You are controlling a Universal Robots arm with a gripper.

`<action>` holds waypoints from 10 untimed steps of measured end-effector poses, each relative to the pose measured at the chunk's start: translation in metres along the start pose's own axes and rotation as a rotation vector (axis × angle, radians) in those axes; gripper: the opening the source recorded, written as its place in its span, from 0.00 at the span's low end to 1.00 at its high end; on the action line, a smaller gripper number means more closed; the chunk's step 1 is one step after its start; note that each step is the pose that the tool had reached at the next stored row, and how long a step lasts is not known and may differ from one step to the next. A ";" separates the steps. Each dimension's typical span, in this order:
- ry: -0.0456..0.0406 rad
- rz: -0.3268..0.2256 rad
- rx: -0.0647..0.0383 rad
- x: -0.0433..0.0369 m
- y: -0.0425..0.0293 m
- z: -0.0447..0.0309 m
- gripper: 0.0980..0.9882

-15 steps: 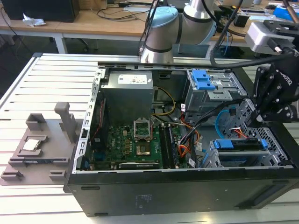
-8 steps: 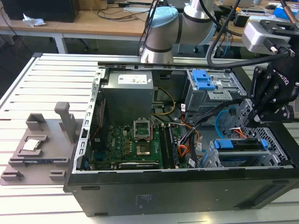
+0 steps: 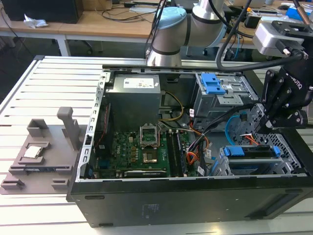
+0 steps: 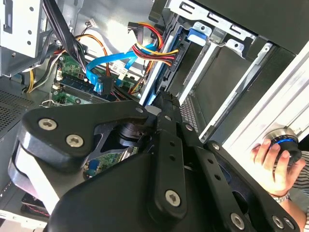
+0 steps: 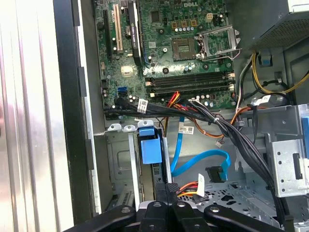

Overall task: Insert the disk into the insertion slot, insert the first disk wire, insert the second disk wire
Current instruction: 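Insert the second disk wire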

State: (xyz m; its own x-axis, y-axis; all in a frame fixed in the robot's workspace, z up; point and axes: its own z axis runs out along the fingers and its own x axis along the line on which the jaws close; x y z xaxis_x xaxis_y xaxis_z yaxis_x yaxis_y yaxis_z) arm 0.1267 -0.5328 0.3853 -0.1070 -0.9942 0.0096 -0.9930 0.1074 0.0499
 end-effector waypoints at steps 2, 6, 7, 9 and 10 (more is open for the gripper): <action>0.0001 0.000 0.000 0.0000 0.0000 0.0000 0.01; 0.0006 -0.010 0.000 0.0000 0.0002 -0.0001 0.23; 0.0010 -0.020 0.000 0.0000 0.0002 -0.0002 0.23; 0.0013 -0.027 0.000 0.0000 0.0002 -0.0003 0.23; 0.0011 -0.027 0.000 0.0000 0.0002 -0.0005 0.23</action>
State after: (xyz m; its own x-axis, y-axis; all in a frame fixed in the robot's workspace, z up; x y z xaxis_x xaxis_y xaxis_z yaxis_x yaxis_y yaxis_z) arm 0.1265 -0.5328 0.3858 -0.0799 -0.9968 0.0094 -0.9955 0.0802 0.0499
